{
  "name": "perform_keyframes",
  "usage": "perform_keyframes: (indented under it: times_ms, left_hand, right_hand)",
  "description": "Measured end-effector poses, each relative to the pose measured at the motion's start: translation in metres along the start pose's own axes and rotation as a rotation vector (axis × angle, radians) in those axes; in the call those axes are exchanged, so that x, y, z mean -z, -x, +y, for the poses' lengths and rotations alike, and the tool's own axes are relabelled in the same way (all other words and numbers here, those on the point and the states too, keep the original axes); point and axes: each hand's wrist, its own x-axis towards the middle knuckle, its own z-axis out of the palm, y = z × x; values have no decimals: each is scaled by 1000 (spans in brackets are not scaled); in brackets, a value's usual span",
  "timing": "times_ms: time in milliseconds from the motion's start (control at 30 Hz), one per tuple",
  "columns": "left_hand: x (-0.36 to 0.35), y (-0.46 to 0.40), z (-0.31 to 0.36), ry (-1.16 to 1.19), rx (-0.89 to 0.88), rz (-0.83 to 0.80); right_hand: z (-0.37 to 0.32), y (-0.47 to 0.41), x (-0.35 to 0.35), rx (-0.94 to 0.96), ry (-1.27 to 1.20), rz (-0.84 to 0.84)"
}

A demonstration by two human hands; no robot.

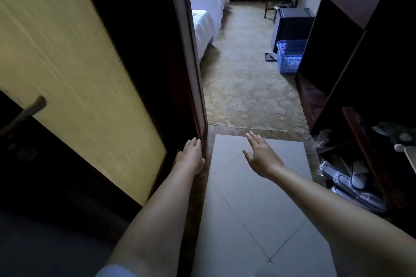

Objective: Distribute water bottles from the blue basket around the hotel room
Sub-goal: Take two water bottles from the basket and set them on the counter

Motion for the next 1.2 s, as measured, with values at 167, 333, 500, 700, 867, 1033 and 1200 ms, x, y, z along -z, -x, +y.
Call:
perform_keyframes:
  times_ms: [167, 333, 500, 700, 867, 1033, 1200]
  left_hand:
    - [8, -36, 10, -16, -5, -16]
    - [20, -86, 29, 6, 32, 11]
    - [38, -145, 59, 38, 33, -7]
    - [55, -200, 76, 25, 36, -27]
    - [68, -243, 81, 26, 50, -22]
    - [81, -304, 92, 33, -3, -38]
    - [103, -388, 106, 34, -56, -29]
  right_hand:
    - [13, -31, 7, -9, 6, -20]
    - [32, -84, 21, 6, 2, -22]
    - [63, -148, 45, -8, -10, -50]
    - [87, -212, 67, -26, -18, -92]
    - [89, -250, 80, 2, -71, -72]
    - [96, -300, 92, -10, -83, -52]
    - [105, -364, 106, -57, -89, -13]
